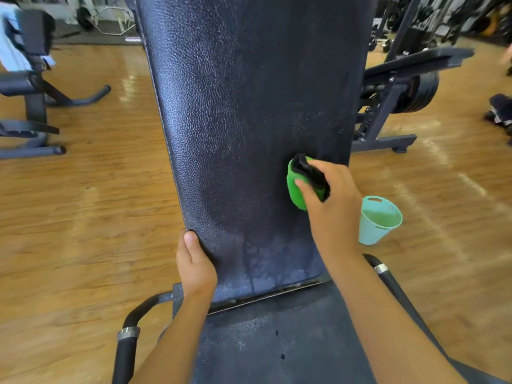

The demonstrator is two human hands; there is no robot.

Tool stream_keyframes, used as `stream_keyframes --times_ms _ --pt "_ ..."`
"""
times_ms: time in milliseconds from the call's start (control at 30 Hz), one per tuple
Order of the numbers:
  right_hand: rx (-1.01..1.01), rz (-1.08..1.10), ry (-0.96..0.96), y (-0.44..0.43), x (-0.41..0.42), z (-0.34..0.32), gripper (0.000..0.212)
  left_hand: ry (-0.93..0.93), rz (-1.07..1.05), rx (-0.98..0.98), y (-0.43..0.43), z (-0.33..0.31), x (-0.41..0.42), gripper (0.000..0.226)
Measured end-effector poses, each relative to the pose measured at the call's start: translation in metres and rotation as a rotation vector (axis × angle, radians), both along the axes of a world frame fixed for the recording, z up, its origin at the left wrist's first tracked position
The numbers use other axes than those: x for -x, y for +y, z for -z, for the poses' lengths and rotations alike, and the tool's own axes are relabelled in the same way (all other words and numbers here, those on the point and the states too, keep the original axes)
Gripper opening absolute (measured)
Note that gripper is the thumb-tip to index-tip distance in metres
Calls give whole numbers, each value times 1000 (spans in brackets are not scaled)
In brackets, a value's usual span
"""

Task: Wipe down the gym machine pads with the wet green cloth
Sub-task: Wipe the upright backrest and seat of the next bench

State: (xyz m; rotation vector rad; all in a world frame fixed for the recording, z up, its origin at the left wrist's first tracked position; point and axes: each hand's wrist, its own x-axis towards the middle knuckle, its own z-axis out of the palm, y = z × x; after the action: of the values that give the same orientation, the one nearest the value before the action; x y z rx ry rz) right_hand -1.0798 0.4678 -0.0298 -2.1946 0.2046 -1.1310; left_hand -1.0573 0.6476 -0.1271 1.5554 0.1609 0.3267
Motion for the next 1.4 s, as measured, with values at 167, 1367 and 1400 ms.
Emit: stream_keyframes --times_ms 167,1367,1400 --pt "-29 -1 81 2 23 47 29 30 -1 -5 0 -4 2 35" --pt "-384 89 5 -32 19 15 26 182 -124 -31 -11 -21 8 32" --pt "-383 87 -37 -35 10 1 25 195 -128 -37 -12 -22 8 32"
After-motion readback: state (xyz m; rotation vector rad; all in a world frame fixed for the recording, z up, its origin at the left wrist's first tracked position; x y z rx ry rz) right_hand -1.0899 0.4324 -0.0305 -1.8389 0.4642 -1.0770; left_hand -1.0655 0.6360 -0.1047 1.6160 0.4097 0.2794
